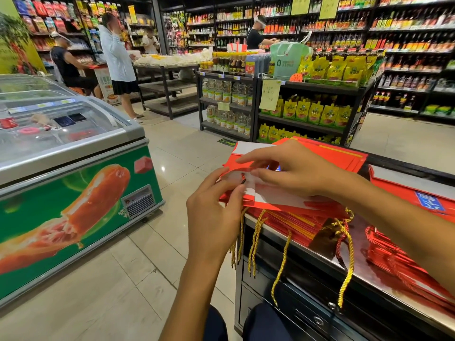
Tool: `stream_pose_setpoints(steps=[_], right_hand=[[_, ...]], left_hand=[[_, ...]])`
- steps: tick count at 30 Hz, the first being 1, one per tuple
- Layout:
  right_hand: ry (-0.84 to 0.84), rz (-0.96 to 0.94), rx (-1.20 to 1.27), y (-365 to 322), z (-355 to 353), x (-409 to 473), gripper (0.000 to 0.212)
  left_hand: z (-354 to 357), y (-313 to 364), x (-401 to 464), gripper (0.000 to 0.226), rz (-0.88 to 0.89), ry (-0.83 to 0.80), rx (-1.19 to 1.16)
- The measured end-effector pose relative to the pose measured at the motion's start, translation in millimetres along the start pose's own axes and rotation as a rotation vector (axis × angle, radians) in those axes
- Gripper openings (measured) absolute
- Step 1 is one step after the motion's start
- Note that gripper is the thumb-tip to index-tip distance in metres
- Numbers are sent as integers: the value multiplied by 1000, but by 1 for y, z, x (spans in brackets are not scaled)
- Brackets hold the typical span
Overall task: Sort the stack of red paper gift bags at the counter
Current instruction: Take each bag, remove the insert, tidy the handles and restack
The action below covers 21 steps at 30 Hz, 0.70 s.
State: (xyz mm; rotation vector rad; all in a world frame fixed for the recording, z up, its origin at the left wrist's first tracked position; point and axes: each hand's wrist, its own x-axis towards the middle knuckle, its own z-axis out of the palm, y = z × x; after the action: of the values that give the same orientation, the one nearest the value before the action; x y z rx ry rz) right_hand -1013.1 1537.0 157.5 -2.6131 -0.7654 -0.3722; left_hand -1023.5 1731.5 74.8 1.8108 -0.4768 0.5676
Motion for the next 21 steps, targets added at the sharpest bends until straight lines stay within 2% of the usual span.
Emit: stream_pose_setpoints(steps=[3,7,10,14,17,19,21], right_hand=[[-124,95,68,0,-5,0,28],[-170,173,184,5,-13,-2,20],[-143,186,221,13,-12,-4,11],[-62,140,256,17,1,-7,11],[-9,88,207,15,10,-7,7],[50,59,195,15,10,-5,7],[132,52,237,13,8,-3,8]], left_hand=[[-5,-4,-1,15,2,-14,-34],[-12,-10,-6,14,-22,-35,-130],[-13,-8,-8,5,-121,22,-320],[-9,0,1,27,-273,163,-372],[-9,0,18,41,-482,-31,-266],[-6,-2,19,29,-535,-145,-258],[-5,-3,15,17,-516,-158,-304]])
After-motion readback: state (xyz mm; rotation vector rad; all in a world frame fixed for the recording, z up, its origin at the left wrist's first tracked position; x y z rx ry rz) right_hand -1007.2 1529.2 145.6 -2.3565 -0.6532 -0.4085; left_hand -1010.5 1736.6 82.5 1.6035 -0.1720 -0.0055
